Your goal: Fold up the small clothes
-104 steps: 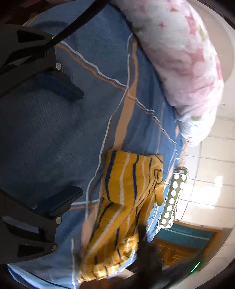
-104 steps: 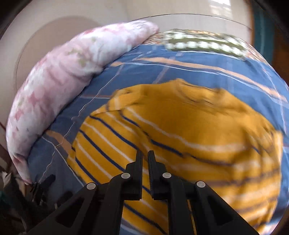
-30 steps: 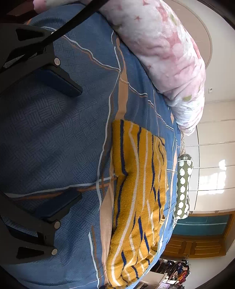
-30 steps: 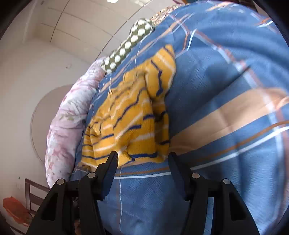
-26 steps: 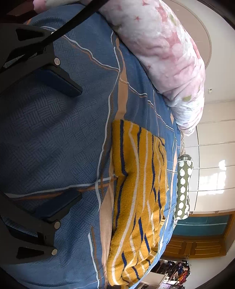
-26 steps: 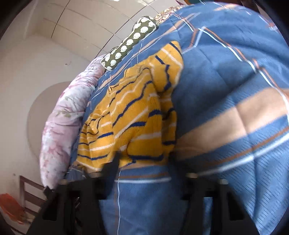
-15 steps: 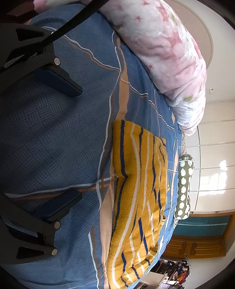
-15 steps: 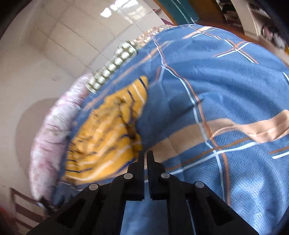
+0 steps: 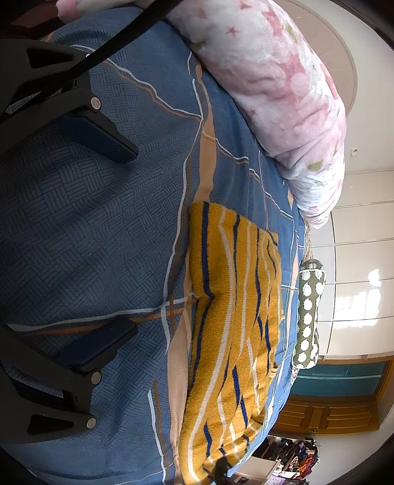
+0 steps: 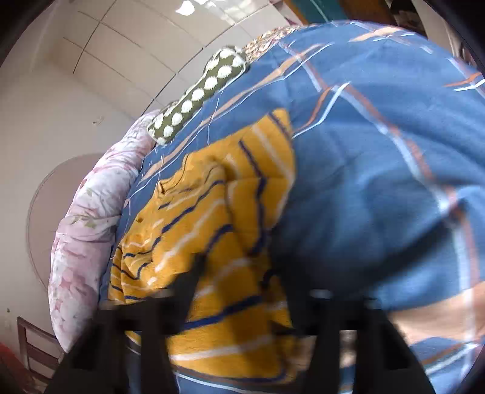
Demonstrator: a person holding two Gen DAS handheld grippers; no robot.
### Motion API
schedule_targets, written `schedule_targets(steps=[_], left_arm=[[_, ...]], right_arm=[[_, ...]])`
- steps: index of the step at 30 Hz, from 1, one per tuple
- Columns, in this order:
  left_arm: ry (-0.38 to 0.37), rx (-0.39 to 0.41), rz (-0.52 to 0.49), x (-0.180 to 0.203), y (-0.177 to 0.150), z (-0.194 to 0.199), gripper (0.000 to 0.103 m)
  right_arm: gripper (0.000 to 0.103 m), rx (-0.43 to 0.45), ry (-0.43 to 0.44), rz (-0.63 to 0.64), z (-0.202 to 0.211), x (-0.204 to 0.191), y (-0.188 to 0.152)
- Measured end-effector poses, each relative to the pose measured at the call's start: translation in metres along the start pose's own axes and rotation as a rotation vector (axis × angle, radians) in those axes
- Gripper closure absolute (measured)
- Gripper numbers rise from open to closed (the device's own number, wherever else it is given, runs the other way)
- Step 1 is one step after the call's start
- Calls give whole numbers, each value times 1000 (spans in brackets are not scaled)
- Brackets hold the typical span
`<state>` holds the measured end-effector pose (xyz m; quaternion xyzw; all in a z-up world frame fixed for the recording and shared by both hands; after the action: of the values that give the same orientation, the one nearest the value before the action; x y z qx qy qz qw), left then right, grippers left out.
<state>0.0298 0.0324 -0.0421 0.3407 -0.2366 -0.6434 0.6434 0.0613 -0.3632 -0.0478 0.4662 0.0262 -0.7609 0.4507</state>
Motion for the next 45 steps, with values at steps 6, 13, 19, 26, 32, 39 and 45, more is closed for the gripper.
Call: schedule_targets(steps=[6,13,19,26,32,39,45], left_arm=[[-104,37,94,-18,10,21,0],[-108,105,329,-79,15,41,0],[-132,65,497,-115,8,32,0],[-165,48,539,-122,5,28,0],[-163,17,549,-120,3,21,0],[-159,8,537,-119,3,18,0],[-188,13,517,-112,5,18,0]], right_arm=[[92,32,-155,63,11,-44,17],[92,-41,-208,395,-62,-208,11],[92,-294,-192,547,-206,-278,-56],[92,-341,-264,598,-247,-274,-81],[89,-361,-254,714,-238,-299,-94],[76,-436,-135,862,-226,-335,-125],[62,-304,-74,749,-156,-318,-89]])
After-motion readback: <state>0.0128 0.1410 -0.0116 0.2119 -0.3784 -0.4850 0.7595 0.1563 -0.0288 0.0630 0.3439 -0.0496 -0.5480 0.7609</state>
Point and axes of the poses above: each gripper's, at about its wrist camera, not at the fingertips, and z roughly against the way its jaws point, x to its right, y to its top, the point moved 4 cm from there along -z, roughly the way its jaws point, and after that the axes turned 5 degrees about y, right-handed, at the moved point
